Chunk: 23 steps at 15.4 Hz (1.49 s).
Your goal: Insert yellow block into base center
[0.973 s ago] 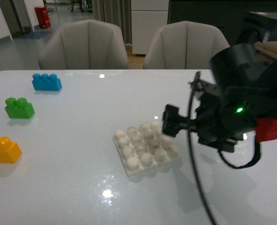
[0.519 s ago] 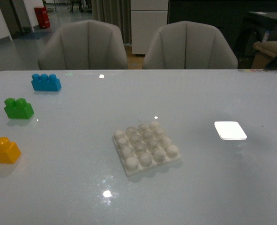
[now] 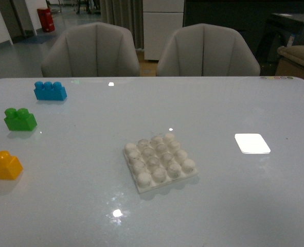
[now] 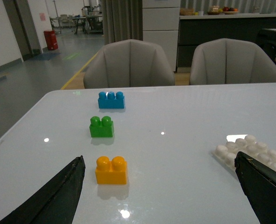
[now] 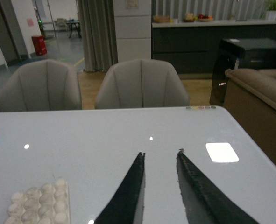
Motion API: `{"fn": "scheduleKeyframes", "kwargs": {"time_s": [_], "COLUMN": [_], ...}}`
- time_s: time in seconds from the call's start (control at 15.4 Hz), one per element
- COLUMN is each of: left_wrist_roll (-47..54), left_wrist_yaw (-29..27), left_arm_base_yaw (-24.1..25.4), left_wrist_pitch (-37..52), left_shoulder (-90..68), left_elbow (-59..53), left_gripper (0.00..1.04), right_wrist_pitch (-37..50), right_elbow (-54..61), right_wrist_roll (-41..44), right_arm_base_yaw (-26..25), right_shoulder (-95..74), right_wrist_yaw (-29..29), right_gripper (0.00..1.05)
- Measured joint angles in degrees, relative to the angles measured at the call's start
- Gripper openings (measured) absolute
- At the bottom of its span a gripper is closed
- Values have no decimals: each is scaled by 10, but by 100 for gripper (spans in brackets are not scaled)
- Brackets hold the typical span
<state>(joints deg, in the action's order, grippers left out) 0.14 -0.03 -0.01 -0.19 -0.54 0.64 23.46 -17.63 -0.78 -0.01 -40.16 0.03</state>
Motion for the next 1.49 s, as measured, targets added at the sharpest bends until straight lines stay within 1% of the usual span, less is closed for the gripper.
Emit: {"fn": "scheduleKeyframes", "kwargs": {"time_s": [0.06,0.13,0.45,0.71,1.1,1.17,1.49], "left_wrist_roll": [0,0,0,0,0,0,0], "left_wrist_yaw": [0,0,0,0,0,0,0], "left_arm_base_yaw": [0,0,0,0,0,0,0], "left_wrist_pitch": [0,0,0,0,0,0,0], "left_shoulder": [0,0,0,0,0,0,0], "left_elbow": [0,0,0,0,0,0,0], "left_gripper": [98,98,98,98,98,98,98], "right_wrist_pitch": [6,5,-9,-24,-80,-63,-122], "right_elbow": [26,43,108,126,154,170,171], "right_wrist_roll": [3,5,6,6,6,6,6], "right_arm_base_yaw": [0,0,0,0,0,0,0], "right_shoulder": [22,31,108,138,226,236,290], "right_wrist_yaw": [0,0,0,0,0,0,0], "right_gripper": [5,2,2,2,2,2,2]}}
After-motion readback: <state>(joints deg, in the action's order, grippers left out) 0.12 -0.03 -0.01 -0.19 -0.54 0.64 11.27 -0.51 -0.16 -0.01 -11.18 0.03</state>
